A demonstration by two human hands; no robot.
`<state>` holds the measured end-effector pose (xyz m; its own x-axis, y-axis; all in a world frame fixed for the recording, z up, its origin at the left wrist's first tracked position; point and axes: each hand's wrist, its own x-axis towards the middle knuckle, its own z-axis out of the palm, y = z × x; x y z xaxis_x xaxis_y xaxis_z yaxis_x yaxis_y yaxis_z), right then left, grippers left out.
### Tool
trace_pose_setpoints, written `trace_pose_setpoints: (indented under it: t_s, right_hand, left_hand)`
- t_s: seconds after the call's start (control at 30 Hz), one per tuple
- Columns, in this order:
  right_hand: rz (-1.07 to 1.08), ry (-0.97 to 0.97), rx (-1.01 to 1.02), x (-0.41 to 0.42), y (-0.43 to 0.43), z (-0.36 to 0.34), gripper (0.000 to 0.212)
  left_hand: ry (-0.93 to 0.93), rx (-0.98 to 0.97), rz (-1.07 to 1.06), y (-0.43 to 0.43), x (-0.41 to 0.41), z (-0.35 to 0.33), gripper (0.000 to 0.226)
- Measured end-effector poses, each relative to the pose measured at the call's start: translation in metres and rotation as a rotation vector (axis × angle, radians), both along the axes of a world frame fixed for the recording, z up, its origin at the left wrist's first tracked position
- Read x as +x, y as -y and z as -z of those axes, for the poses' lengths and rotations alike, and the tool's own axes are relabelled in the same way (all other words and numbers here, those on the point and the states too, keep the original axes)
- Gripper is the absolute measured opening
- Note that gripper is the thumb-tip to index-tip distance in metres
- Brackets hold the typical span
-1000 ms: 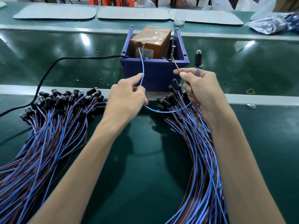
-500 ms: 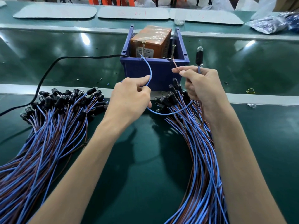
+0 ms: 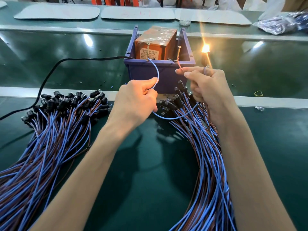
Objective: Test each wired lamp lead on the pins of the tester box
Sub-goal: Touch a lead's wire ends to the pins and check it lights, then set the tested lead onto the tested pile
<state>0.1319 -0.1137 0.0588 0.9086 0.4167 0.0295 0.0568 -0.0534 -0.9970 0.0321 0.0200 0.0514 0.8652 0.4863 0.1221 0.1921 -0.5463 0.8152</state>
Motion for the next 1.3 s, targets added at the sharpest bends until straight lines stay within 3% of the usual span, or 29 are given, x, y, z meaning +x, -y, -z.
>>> trace_pose_setpoints:
  t_s: [0.93,1.17,1.3]
  right_hand:
    - [-0.011,0.018,-0.02,-0.001,0.004,-0.003,0.021]
    - [-0.212,0.096,-0.122,-0.005,0.004,-0.003,0.014]
    - [-0.355,0.137,-0.173,-0.011,0.003,-0.007,0.019]
  left_hand:
    - [-0.05,0.019,0.063,0.002,0.0,0.002,0.046]
    - [-0.067,0.121,0.152,0.02,-0.001,-0.003,0.04]
    - [0.01,0.072,0.065,0.021,0.0,-0.003,0.038]
